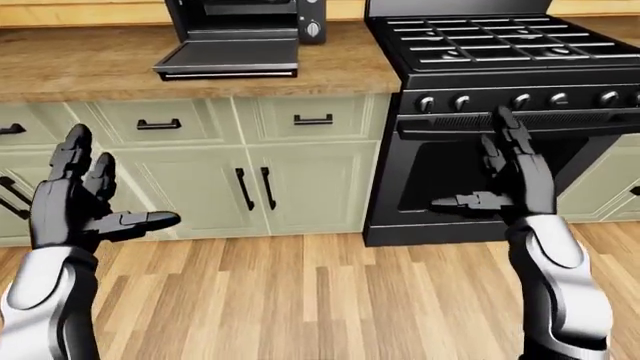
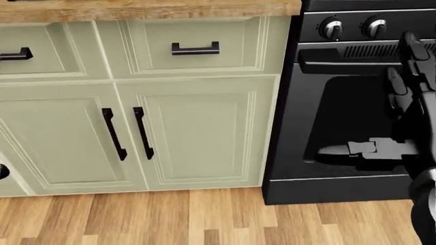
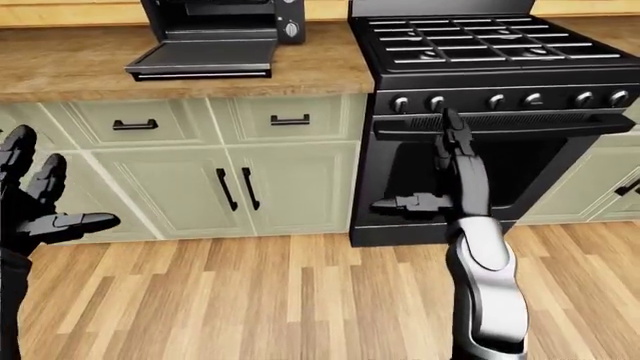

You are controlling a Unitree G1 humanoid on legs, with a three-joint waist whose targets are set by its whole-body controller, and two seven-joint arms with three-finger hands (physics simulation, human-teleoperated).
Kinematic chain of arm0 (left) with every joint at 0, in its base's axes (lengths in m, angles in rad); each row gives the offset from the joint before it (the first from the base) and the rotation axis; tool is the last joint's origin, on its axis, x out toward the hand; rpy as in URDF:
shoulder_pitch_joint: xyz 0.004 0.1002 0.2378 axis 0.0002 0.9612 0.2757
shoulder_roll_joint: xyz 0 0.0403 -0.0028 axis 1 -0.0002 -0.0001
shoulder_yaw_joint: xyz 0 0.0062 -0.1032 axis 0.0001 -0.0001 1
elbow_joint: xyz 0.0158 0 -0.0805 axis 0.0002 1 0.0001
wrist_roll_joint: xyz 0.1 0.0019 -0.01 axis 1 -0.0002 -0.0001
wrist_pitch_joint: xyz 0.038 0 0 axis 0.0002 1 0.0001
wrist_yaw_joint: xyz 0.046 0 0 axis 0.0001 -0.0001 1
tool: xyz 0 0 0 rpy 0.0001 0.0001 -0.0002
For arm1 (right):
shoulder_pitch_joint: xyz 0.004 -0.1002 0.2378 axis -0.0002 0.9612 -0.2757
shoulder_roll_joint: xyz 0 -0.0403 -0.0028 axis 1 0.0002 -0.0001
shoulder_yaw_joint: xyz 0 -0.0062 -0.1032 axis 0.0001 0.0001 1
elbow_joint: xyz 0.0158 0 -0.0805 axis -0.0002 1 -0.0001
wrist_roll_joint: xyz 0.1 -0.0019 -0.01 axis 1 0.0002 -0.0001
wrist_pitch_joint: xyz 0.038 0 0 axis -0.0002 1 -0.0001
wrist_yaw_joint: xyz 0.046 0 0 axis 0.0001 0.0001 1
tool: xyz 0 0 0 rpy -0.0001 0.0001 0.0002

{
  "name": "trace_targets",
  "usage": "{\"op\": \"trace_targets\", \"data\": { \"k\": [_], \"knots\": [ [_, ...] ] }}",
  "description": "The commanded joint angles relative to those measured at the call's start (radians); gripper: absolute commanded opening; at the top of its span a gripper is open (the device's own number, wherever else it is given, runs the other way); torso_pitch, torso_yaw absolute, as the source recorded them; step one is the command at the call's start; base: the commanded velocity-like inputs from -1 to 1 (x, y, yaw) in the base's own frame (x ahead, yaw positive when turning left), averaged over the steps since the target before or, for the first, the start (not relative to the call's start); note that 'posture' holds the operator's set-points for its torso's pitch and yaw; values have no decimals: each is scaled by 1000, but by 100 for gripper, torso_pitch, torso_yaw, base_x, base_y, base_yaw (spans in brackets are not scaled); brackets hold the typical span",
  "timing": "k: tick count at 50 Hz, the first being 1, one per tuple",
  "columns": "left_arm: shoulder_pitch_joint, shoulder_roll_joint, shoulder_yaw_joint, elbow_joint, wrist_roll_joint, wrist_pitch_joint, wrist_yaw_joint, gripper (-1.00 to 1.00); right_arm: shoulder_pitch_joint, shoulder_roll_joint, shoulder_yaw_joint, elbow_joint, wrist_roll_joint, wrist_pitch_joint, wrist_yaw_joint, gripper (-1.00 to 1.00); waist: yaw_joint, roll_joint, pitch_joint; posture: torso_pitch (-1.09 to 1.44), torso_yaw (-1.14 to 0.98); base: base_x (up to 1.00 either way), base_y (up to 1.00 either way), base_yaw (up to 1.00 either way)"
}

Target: Close the toaster oven door.

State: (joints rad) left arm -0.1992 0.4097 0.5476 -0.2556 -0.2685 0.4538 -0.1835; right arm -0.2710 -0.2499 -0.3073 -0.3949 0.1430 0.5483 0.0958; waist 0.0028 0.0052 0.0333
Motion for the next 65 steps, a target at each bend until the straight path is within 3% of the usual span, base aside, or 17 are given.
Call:
{"op": "trace_targets", "data": {
  "k": [1, 8, 15, 22, 32, 33, 42, 45, 48, 50, 55, 58, 60, 61, 62, 65],
  "knots": [
    [-36, 39, 26, -36, -24, -19, 12, 100, -32, -22, -12, -42, 13, -21, -1, 100, 0, 4, -20, 0, 0, 0, 0, 0],
    [-68, 101, 52, -42, -63, 11, 34, 100, -72, -62, -34, -79, 40, 30, -9, 100, 0, 6, -19, 0, 0, 0, 0, 0],
    [-110, 174, 101, -147, -149, 137, 71, 100, -129, -104, -63, -146, 91, 118, -39, 100, -1, 7, -17, 0, 0, 0, 0, 0],
    [-127, 236, 137, -112, -186, 142, 86, 100, -170, -150, -80, -156, 132, 155, -64, 100, -1, 10, -11, 0, 0, 0, 0, 0],
    [-126, 259, 144, -102, -213, 141, 107, 100, -168, -161, -77, -161, 124, 150, -49, 100, -2, 11, -9, 0, 0, 0, 0, 0],
    [-126, 260, 144, -100, -213, 138, 107, 100, -169, -161, -77, -162, 125, 153, -49, 100, -3, 14, -28, 0, 0, 0, 9, 0],
    [-123, 265, 148, -95, -218, 136, 108, 100, -172, -162, -81, -173, 137, 169, -45, 100, -8, 31, -17, 0, 0, 0, 11, 0],
    [-122, 266, 150, -97, -220, 137, 109, 100, -169, -161, -80, -175, 139, 170, -44, 100, -5, 14, -10, 0, 0, 0, 12, 0],
    [-122, 267, 152, -98, -225, 141, 111, 100, -172, -159, -82, -178, 149, 178, -49, 100, -8, -19, -2, 0, 0, 0, 12, 0],
    [-121, 268, 153, -99, -227, 142, 112, 100, -176, -161, -84, -187, 157, 190, -53, 100, -8, -5, -9, 0, 0, 0, 13, 0],
    [-121, 272, 157, -103, -233, 147, 114, 100, -177, -162, -85, -188, 166, 196, -63, 100, -11, 3, -15, 0, 0, 0, 13, 0],
    [-125, 276, 159, -105, -238, 151, 117, 100, -179, -164, -85, -188, 170, 198, -66, 100, -13, 43, -3, 0, 0, 0, 14, 0],
    [-124, 277, 160, -108, -240, 154, 117, 100, -179, -165, -85, -189, 172, 200, -67, 100, -14, 96, -4, 0, 0, 0, 14, 0],
    [-124, 277, 160, -108, -242, 155, 118, 100, -180, -165, -86, -190, 174, 201, -69, 100, -4, 57, -2, 0, 0, 0, 14, 0],
    [-125, 280, 161, -110, -244, 158, 119, 100, -180, -166, -84, -189, 174, 201, -69, 100, -11, 74, -3, 0, 0, 0, 14, 0],
    [-129, 284, 160, -104, -244, 155, 121, 100, -185, -169, -86, -193, 179, 208, -72, 100, -6, 52, -7, 0, 0, 0, 14, 0]
  ]
}}
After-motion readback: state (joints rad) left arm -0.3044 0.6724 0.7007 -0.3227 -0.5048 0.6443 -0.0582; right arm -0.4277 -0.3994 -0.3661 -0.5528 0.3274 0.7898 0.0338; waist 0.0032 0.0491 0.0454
